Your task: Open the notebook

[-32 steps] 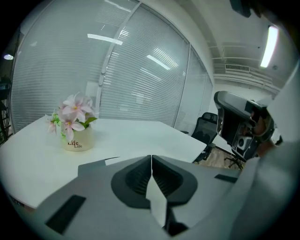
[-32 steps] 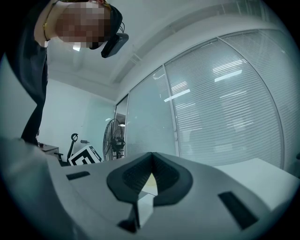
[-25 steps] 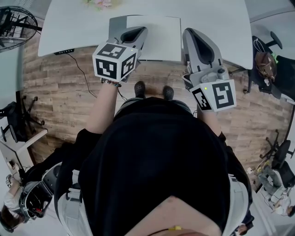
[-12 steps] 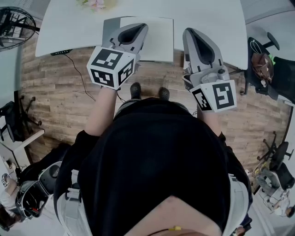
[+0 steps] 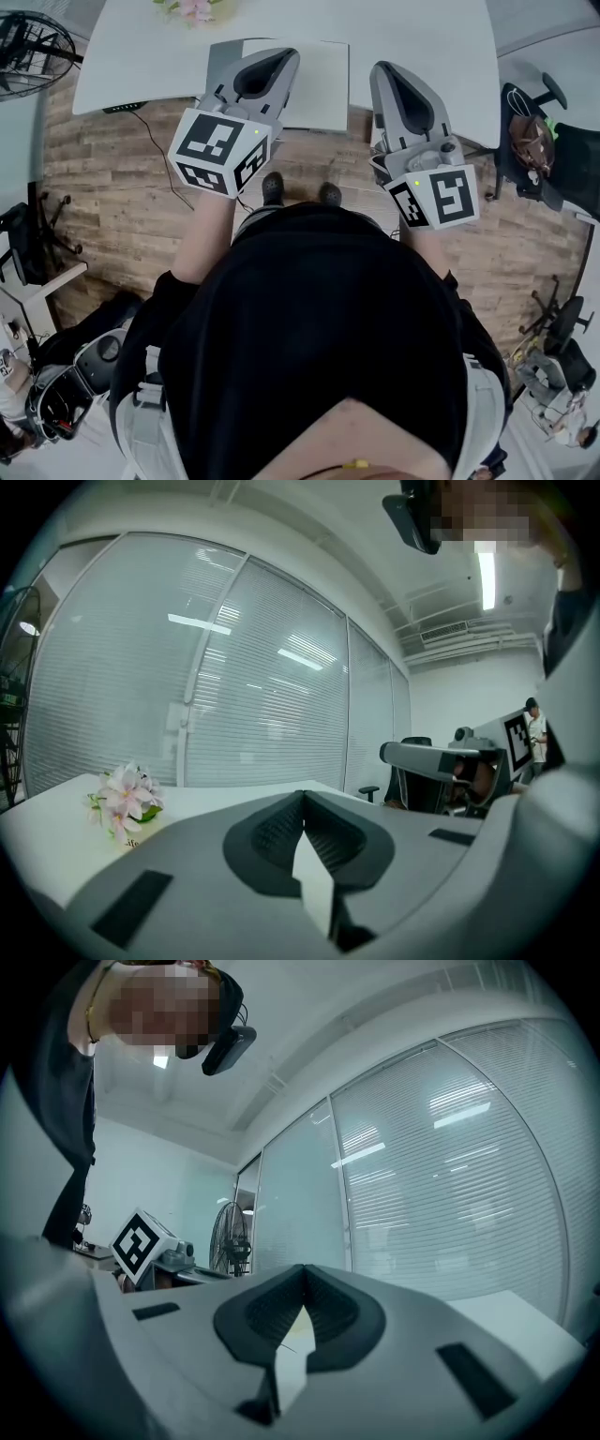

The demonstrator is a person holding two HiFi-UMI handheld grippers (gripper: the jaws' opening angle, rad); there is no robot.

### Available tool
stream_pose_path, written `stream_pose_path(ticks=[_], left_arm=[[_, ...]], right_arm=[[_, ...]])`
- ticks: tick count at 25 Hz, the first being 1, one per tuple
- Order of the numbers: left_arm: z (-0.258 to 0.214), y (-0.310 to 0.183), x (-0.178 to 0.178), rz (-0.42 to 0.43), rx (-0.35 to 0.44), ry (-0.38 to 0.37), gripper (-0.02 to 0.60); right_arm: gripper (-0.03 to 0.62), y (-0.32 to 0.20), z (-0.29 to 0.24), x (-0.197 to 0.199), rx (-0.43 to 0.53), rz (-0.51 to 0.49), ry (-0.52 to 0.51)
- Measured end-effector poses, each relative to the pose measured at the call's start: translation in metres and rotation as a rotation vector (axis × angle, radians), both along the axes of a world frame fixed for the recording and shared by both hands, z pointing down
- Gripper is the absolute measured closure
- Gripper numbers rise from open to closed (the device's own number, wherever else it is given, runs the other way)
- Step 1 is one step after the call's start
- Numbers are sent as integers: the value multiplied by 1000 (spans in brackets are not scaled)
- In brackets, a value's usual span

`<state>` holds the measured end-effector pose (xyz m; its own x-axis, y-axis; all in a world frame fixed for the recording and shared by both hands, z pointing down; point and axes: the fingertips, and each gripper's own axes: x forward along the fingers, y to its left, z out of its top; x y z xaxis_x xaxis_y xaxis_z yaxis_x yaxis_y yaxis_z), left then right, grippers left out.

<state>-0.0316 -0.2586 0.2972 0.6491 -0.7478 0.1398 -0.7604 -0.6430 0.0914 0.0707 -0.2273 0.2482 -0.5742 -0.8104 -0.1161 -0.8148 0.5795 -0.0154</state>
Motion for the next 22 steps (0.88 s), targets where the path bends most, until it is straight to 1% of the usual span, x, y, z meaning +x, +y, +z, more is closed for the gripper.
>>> stream_pose_path(ticks=[5,12,22], left_arm=[[-12,4,3,-3,38,13,570],[-22,1,-3,-15,78,35,570],[-26,-4,-5,-25,93,52,570]], right_arm=[[590,-1,-2,4,4,-3,-4],[590,-9,-3,0,9,-8,-3],[589,-15,-5,1,11,-9,-1]])
